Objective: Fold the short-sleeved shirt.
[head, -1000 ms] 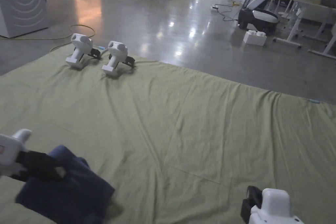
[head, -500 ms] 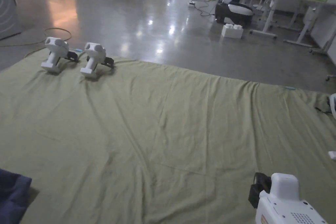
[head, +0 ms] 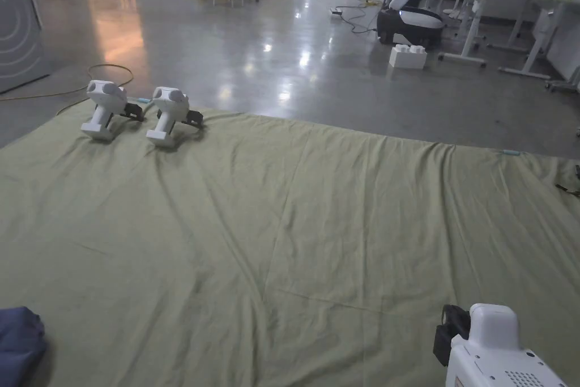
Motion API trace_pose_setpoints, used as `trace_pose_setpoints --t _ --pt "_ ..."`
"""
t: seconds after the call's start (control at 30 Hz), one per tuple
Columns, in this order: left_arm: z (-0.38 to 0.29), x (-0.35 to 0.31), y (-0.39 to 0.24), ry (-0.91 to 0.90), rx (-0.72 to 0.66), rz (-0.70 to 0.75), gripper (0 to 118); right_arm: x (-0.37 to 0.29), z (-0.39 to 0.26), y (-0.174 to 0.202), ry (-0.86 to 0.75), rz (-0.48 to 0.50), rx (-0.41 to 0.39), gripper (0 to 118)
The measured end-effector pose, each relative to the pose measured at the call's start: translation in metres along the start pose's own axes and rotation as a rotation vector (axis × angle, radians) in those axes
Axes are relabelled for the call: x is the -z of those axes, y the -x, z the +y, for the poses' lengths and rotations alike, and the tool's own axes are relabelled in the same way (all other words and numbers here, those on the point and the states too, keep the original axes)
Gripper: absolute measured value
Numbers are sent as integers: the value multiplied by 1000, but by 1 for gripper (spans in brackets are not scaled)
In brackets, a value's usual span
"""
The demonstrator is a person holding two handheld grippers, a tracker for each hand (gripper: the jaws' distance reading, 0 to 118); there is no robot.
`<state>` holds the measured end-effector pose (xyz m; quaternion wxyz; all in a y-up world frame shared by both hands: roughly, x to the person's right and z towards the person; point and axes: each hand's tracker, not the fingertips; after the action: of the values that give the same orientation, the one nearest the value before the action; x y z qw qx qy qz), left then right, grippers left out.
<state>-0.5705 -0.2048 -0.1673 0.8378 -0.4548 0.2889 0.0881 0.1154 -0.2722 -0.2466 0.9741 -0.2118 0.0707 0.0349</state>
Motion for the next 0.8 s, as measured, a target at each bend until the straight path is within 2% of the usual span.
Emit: trace_pose_setpoints --t 0.1,0.13,0.3,0.5,0.63,0.73,0.77,0.8 --pt "-14 -25 -23 -119 -107 -269 76 -1 2 -1 -10 2 5 6" --pt "-21 -29 -36 -137 -108 -295 76 1 1 -1 -11 1 5 6" --pt "-75 -40 -129 -273 22 -395 76 2 4 -1 -20 -2 13 6" --pt "-131 -68 -249 -489 213 -417 76 1 19 -2 -59 -10 42 6" --pt "-142 -79 -304 -608 287 -422 72 -2 29 1 -97 -16 46 6" --pt "-148 -97 -336 -675 267 -447 62 -6 34 3 -137 -28 43 6" --pt "-149 -101 -342 -686 255 -458 55 -7 35 3 -148 -29 45 6" --pt "-149 -104 -347 -702 243 -467 31 -8 35 3 -159 -29 50 6"
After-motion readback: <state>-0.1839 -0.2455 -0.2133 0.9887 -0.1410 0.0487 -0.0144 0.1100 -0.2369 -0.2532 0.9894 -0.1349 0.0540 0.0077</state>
